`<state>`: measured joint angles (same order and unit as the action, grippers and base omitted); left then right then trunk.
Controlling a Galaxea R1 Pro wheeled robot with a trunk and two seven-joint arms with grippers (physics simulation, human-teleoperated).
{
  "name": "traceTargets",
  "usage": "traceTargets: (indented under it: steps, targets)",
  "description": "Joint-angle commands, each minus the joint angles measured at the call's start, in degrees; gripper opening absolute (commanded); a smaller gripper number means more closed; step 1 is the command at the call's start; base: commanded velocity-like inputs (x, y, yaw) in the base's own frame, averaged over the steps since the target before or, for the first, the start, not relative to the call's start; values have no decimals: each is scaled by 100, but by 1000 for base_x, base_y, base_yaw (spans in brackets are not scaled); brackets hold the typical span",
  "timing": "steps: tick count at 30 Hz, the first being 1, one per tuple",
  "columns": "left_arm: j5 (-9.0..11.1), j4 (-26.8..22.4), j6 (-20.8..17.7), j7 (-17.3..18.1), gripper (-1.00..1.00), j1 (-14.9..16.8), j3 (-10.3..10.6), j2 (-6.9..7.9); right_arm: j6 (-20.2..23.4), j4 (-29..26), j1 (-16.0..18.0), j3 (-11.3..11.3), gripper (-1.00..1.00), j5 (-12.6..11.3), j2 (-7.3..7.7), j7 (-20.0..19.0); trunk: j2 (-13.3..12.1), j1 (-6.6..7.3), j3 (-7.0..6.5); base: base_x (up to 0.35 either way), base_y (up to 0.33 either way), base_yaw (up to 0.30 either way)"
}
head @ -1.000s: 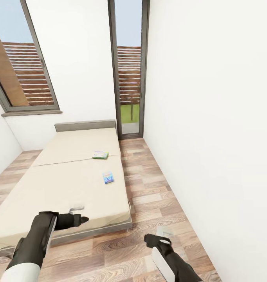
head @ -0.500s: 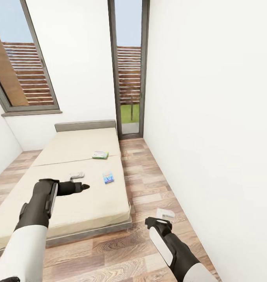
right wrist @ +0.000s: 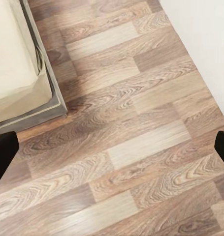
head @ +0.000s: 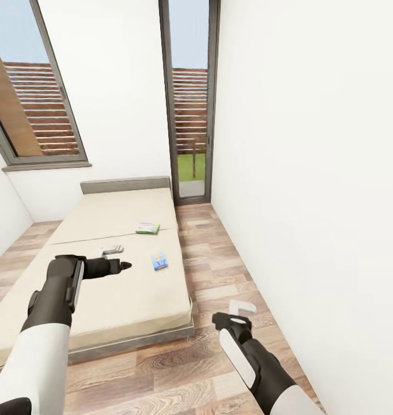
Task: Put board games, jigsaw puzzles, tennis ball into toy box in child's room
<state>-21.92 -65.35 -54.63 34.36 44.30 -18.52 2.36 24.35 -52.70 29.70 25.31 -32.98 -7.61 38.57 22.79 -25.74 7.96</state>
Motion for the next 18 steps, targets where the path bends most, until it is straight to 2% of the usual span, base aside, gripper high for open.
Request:
traceTargets:
  steps: [1, 10, 18]
  targets:
    - [-59, -11, -15, 59, 100, 10, -15, -2, 20, -38, 8, 61, 100, -34, 13, 45, 13, -4, 13, 0, 0, 0]
    - [-78, 14, 14, 27, 100, 16, -37, -15, 10, -87, 9, 244, 100, -40, 37, 46, 13, -4, 26, 0, 0, 26]
    - [-84, 33, 33, 13, 100, 17, -46, -32, 9, -89, 7, 274, 100, -35, 16, 46, 13, -4, 63, 14, -18, 138]
